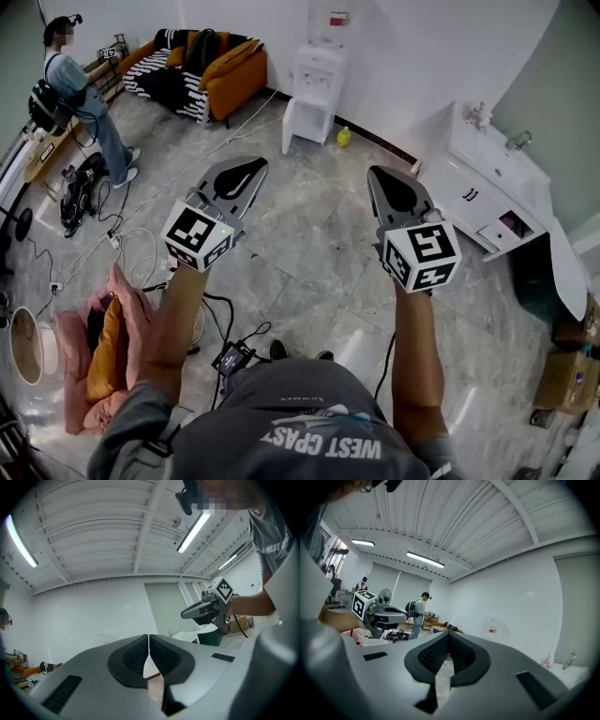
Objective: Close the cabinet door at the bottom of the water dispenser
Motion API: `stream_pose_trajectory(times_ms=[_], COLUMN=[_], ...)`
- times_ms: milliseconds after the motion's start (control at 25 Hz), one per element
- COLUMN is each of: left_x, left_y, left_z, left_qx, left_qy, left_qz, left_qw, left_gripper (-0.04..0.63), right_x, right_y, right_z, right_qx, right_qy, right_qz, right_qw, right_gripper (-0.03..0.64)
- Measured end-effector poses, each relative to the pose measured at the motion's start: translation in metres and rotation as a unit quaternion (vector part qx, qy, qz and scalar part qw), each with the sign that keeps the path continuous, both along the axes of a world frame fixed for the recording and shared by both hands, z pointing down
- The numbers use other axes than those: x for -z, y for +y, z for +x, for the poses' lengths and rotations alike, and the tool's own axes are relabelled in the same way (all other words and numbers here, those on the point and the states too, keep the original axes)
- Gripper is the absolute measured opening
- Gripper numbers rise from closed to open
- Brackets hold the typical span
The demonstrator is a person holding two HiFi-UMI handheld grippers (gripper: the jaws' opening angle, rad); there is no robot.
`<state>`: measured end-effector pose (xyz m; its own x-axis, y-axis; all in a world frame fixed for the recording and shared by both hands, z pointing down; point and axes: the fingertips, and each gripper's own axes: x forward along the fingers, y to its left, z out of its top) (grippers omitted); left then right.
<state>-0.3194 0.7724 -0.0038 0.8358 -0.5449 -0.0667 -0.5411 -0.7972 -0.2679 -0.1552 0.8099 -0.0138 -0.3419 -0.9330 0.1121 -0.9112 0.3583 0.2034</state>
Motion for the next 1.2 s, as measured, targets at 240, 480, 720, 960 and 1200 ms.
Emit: stream_pose_trajectory(times_ms=[240,480,720,960,1200], left_x=[-0.001,-0.004,-0.013,-0.018,-0.026], left_y=[-0.006,-0.011,-0.022,-0.049,-0.086], left_z=[-0.014,-0.022,-0.025,-0.029,-0.024], left_qx=[-0.005,-0.005,0.006,0.03,0.061], left_qy=[0.006,0.007,0.002,-0.014,-0.027], left_qz=[0.004,0.001,-0.007,-0.007,-0.016], left_qw=[1.0,1.0,1.0,0.9994,0.9977], left_gripper=[0.023,0.023,0.023,0.023,0.023], right_x=[0.0,0.002,-0.007,-0.012,-0.017], right_y=[-0.004,-0.014,-0.031,-0.071,-0.12], right_z=[-0.014,-0.018,-0.011,-0.004,0.01], right_qx=[-0.002,-0.008,-0.009,0.004,0.026], right_qy=[-0.008,-0.021,-0.031,-0.048,-0.064], right_qz=[-0.004,-0.002,-0.008,-0.004,-0.006], right_qw=[1.0,1.0,0.999,0.999,0.998], right_gripper=[0.026,0.029,0.029,0.029,0.029])
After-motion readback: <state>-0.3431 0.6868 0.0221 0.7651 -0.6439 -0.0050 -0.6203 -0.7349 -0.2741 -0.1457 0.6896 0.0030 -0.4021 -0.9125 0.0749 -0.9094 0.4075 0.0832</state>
